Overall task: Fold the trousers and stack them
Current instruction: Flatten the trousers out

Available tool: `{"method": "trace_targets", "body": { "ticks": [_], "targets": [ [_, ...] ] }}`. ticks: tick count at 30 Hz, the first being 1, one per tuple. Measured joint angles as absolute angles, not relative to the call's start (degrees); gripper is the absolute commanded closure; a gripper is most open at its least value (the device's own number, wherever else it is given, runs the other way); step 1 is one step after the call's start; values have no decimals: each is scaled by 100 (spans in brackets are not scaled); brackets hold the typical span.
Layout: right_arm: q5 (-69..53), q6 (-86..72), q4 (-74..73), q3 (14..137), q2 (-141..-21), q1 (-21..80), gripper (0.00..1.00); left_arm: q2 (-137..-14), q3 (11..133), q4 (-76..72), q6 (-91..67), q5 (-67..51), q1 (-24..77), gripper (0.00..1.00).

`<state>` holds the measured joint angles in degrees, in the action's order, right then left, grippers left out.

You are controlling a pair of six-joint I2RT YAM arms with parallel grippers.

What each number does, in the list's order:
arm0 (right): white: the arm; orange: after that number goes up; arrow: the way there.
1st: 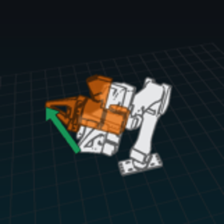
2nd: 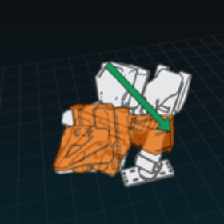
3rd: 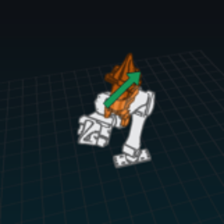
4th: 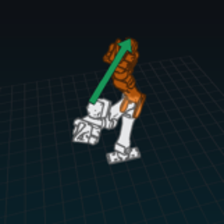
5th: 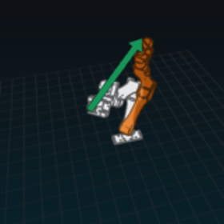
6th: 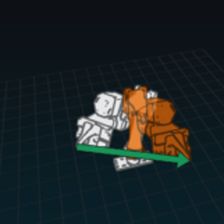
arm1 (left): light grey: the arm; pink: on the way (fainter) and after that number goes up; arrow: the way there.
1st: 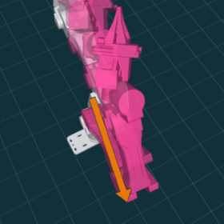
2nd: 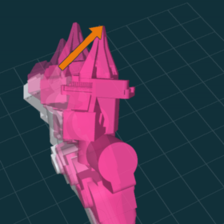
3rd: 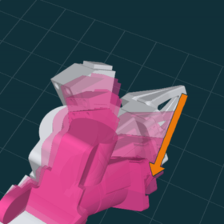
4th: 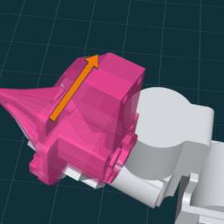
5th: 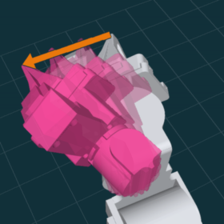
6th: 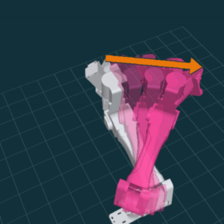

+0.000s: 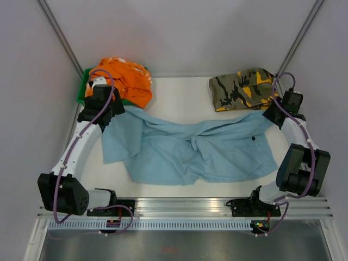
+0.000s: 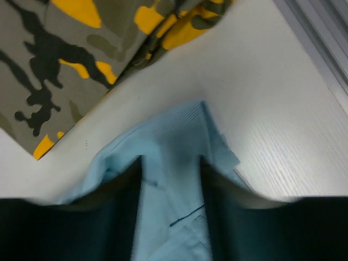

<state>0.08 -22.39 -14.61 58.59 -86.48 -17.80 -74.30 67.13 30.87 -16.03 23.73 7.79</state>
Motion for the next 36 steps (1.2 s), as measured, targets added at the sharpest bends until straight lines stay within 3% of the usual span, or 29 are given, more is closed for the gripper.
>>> {"method": "trace_targets", "body": {
  "ticks": [3,11,17,26,32,33,36],
  "targets": [
    [-497,-2200,-1463,6020,-8615,-1791,2,-7450,6871,3472,-1925,2421,766,0],
    [-1184,-2314,-1658,6055,-7878,-1785,2,-7070,6099,4191,-3542,2327,381,0],
    [-1199,-2383,-1813,5610,-7550,-1785,2,-7144,5013,4147,-4338,1682,-943,1],
    [-1127,-2434,-2169,5162,-7550,-1785,2,-8101,4681,3450,-4764,1004,-1632,11],
    [-746,-2536,-2307,5162,-7546,-1785,2,-8665,4650,2993,-4928,891,-1632,48],
    [-698,-2561,-2329,5162,-7542,-1787,2,-8733,4650,2945,-4928,906,-1632,65],
    [-543,-2668,-2412,5162,-7509,-1789,2,-8818,4672,2810,-4893,947,-1640,98]
  ]
}}
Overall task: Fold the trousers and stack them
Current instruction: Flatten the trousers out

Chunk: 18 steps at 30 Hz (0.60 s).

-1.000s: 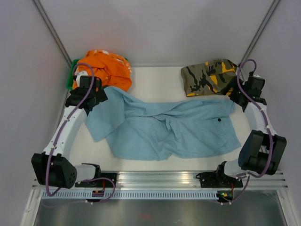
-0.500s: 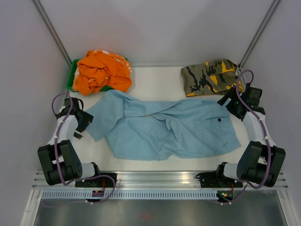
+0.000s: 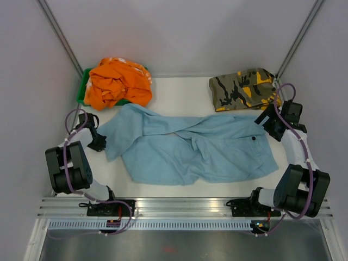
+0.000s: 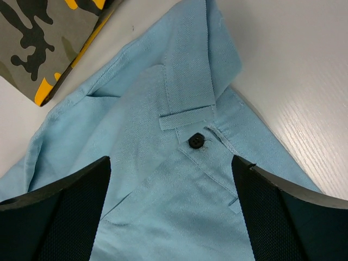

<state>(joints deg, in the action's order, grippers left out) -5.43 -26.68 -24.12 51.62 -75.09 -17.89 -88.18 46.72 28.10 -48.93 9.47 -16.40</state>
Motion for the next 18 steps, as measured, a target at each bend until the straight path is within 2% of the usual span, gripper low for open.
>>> {"method": "trace_targets", "body": {
  "ticks": [6,12,18],
  "targets": [
    [-403,-2799,-2499,5162,-7323,-1837,2,-8853,4934,2836,-4541,1302,-1645,98],
    [-261,-2834,-2536,5065,-7150,-1883,2,-8659,6014,2993,-3907,2161,-1684,98],
    [-121,-2821,-2665,5017,-7153,-1962,2,-8191,7413,3336,-3520,2204,-1691,98]
  ]
}}
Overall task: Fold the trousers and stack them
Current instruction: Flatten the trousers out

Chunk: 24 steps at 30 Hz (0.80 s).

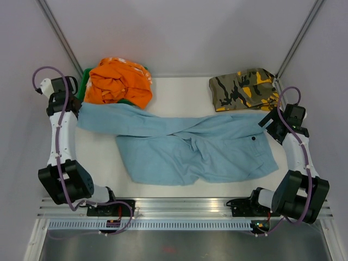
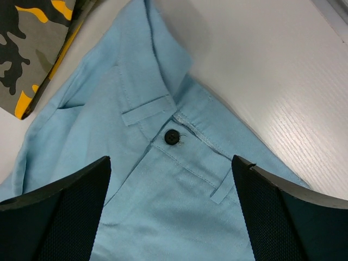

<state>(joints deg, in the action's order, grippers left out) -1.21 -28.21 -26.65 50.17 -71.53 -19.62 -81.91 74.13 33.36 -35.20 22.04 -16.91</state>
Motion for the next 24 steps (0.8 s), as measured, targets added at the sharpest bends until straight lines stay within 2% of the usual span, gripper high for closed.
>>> {"method": "trace_targets", "body": {
  "ticks": [4,11,16,20,24],
  "targets": [
    [-10,-2810,-2692,5017,-7153,-1968,2,-8112,8484,4189,-4001,2137,-1693,98],
    [10,-2803,-2705,5015,-7102,-1968,2,-7644,8851,6431,-5802,2147,-1691,98],
    [-19,-2781,-2716,5011,-7078,-1968,2,-7664,9883,7465,-6960,2383,-1702,98],
    [-169,-2781,-2692,4995,-7129,-1973,2,-8285,10895,7636,-7649,2390,-1809,98],
    [-215,-2762,-2674,4995,-7183,-1973,2,-9306,10908,7605,-8200,2167,-2034,98]
  ]
}}
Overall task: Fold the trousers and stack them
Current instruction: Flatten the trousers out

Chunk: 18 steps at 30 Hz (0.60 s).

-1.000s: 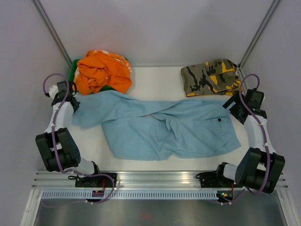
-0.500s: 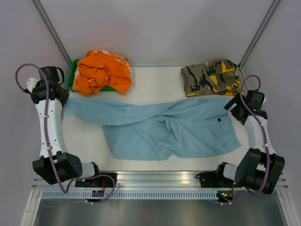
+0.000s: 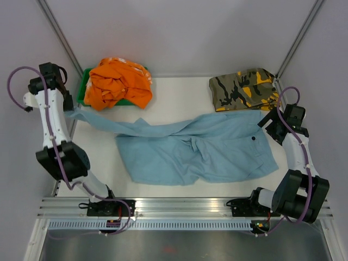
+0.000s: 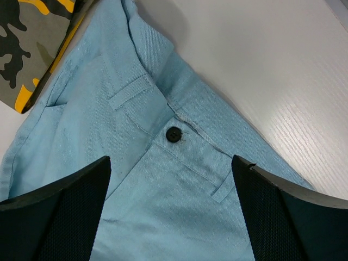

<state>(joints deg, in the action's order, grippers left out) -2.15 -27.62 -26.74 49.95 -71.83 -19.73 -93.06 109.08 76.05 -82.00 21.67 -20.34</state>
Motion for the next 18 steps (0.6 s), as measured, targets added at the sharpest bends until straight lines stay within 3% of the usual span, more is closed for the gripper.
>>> {"method": "trace_targets", "body": {
  "ticks": [7,18],
  "targets": [
    [-276,-2624,-2635,4995,-7183,-1973,2,-11415,10774,7612,-8628,2014,-2296,98],
    [-836,-2521,-2163,4884,-7109,-1841,3,-11581,11966,7710,-9083,1909,-2340,98]
  ]
}}
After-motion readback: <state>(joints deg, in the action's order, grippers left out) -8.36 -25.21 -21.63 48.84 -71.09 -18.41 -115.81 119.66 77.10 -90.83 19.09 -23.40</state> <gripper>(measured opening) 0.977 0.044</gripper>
